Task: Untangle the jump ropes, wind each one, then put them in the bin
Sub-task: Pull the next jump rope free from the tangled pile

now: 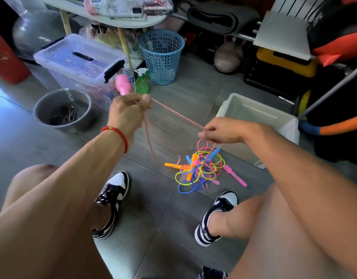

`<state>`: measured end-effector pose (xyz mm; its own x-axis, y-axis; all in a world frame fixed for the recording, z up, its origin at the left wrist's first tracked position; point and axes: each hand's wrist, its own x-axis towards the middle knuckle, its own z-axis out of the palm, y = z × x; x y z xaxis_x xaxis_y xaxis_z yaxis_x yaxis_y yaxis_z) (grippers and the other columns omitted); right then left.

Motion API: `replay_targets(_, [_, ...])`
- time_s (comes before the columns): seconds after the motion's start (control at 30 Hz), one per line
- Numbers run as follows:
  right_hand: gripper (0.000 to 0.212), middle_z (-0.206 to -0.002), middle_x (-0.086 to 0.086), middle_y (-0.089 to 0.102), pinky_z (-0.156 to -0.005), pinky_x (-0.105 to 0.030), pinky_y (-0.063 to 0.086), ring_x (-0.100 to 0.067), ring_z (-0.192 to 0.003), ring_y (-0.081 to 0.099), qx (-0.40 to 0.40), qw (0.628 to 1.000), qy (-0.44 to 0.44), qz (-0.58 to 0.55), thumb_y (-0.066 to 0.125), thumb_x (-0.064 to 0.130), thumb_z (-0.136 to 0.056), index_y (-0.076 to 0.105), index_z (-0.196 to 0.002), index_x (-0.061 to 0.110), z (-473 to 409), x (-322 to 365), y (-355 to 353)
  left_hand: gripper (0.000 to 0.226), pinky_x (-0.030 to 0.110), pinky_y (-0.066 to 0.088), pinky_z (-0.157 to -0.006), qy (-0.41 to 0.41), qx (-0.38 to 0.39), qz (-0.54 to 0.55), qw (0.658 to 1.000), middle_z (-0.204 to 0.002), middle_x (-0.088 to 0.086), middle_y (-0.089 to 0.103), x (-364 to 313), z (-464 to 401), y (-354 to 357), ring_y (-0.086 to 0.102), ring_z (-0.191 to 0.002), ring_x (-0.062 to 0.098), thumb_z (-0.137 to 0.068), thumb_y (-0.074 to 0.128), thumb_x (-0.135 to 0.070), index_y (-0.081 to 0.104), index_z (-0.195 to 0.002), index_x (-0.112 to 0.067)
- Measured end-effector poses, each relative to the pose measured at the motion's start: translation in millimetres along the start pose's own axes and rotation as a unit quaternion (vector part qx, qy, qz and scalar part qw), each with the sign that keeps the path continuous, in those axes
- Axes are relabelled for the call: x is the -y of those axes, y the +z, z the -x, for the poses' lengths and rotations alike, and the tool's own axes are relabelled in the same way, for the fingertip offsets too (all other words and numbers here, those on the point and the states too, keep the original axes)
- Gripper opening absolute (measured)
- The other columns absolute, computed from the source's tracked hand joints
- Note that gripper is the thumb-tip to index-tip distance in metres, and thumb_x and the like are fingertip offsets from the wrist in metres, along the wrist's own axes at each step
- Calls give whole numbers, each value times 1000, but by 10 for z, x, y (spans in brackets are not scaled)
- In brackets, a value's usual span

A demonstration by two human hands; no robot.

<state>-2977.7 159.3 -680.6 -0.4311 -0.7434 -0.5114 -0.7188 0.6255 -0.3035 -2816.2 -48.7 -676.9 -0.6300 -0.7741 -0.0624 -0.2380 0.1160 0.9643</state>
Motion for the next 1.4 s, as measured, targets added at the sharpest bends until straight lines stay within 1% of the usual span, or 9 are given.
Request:
replay_targets(0.1, [29,-88,-1,66,-67,-14,41,-16,-87,57,144,982,105,59,48,27,-106,69,-91,14,29,-359,8,24,25,41,-63,0,-118,15,993,-66,-2,57,-15,-126,-164,45,-56,9,-93,67,-32,74,-72,-22])
replay_targets(0.2, [27,-90,-2,72,-62,-19,40,-17,-84,61,32,990,137,29,47,16,-103,69,-88,19,69,-610,-50,20,24,42,-63,1,-126,-57,990,-67,-2,56,67,-235,-218,49,-59,12,-95,63,-31,75,-85,-17])
replay_targets(0.33, [25,-64,2,65,-58,-12,40,-6,-59,57,-210,964,-14,-162,50,21,-105,72,-92,19,220,-389,-172,33,34,55,-87,-105,-5,-187,977,-112,15,70,266,-331,-177,69,-97,32,-89,72,-35,71,-117,-18])
replay_targets(0.43, [20,-65,6,62,-64,-24,44,-5,-58,55,-279,950,-93,-106,55,26,-102,75,-101,25,299,-44,-195,50,29,48,-103,-62,70,-258,962,-132,18,59,199,-130,4,64,-110,31,-84,77,-42,65,-130,-29])
replay_targets(0.63, [24,-93,-5,75,-79,-41,51,-27,-92,68,-259,957,-129,-15,52,33,-100,74,-98,23,119,347,-61,38,41,54,-62,57,289,-159,942,-77,8,43,65,275,394,43,-68,22,-88,63,-59,75,-107,-29])
replay_targets(0.87, [35,-82,-2,73,-80,-42,53,-26,-82,66,-197,978,-62,-6,42,43,-88,73,-87,28,65,191,-35,23,40,55,-67,87,360,-139,918,-103,21,67,43,266,301,54,-82,19,-95,67,-40,75,-94,-18])
replay_targets(1.1, [33,-52,4,49,-59,-32,35,-6,-54,48,-226,969,-90,-33,51,38,-100,74,-83,22,106,311,-25,19,32,52,-73,105,312,-164,930,-54,-23,52,89,277,349,48,-59,-3,-95,68,-40,75,-108,-28])
replay_targets(1.3, [42,-54,-2,56,-59,-30,45,-16,-54,54,-176,981,-62,-55,55,50,-96,68,-69,20,70,209,-42,30,45,47,-58,171,182,-160,955,-63,19,50,-3,87,198,45,-56,22,-99,62,-40,76,-77,-24])
replay_targets(1.4, [36,-65,5,65,-69,-31,47,-14,-65,60,-49,997,-14,-52,58,40,-97,64,-66,23,-51,-56,32,30,41,47,-58,130,56,-40,989,-68,9,58,-42,20,67,46,-59,20,-94,63,-45,76,-72,-29])
